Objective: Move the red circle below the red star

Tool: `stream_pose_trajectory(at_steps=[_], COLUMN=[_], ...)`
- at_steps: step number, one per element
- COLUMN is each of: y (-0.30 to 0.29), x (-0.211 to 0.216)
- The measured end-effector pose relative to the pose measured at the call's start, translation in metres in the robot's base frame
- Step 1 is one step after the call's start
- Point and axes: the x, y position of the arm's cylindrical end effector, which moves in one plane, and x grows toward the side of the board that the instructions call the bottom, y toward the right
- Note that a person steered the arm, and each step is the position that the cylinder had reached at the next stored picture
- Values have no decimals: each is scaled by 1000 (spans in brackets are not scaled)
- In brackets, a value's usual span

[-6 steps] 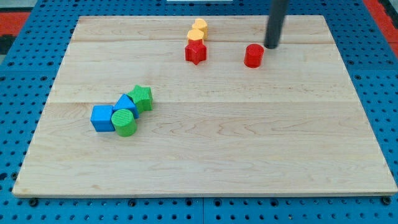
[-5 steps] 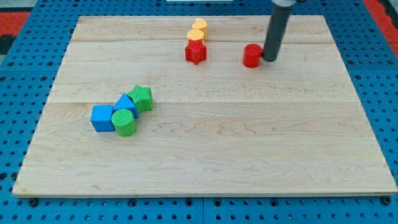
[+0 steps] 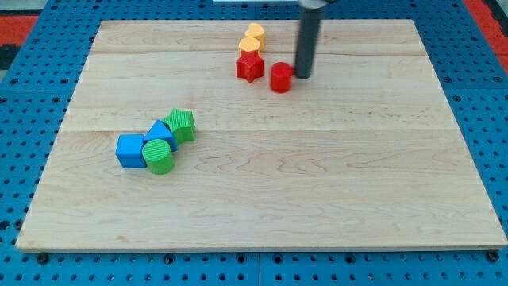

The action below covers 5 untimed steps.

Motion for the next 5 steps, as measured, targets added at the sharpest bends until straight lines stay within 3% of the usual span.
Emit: stream_pose_trajectory(at_steps=[5], y=[-24], x=[8])
